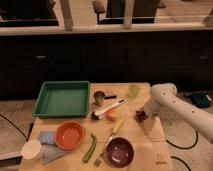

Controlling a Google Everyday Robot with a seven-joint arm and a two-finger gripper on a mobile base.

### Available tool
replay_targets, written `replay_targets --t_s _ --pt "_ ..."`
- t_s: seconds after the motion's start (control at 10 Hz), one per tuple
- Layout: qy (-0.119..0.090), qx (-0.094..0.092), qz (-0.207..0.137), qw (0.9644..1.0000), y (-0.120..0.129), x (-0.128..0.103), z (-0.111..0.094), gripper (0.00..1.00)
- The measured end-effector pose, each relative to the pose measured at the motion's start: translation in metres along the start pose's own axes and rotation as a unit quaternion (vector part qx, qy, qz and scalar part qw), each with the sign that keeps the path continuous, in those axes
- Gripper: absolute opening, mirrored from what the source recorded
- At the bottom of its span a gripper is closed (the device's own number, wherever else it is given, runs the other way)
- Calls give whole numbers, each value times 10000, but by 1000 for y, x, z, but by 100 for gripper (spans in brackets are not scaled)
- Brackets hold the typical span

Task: Place grapes in red bowl

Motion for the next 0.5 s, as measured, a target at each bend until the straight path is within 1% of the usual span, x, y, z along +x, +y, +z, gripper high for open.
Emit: replay_targets --t_s 0.5 --pt "-32 -29 13 10000 1 -1 1 80"
